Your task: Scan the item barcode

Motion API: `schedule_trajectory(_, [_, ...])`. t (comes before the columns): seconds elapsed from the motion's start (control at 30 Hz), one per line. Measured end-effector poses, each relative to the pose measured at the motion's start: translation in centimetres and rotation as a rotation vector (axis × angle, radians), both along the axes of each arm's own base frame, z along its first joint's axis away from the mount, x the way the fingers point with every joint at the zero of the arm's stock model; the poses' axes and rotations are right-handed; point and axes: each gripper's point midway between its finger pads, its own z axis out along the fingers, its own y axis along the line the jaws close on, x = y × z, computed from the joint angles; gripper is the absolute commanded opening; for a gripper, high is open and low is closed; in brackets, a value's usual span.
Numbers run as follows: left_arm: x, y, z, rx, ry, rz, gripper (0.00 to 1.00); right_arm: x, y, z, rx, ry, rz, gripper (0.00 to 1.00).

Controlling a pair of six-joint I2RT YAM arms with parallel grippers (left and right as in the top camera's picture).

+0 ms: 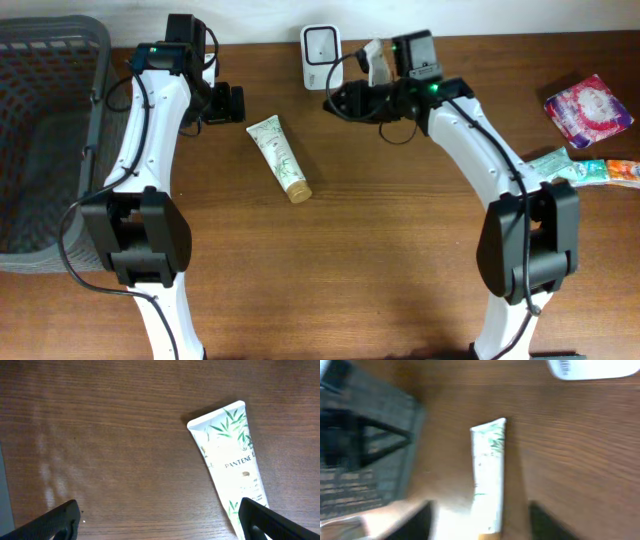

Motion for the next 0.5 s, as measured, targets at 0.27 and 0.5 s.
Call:
schedule_trajectory(0.27, [0.0, 0.0, 0.0, 0.0, 0.0, 0.0, 0.99, -2.8, 6.5, -5.1, -0.216, -0.028, 0.072, 0.67])
schedule_trajectory(0.5, [0.0, 0.0, 0.0, 0.0, 0.0, 0.0, 0.99, -4.9, 8.3, -13.1, -0.322, 0.08, 0.131, 0.6])
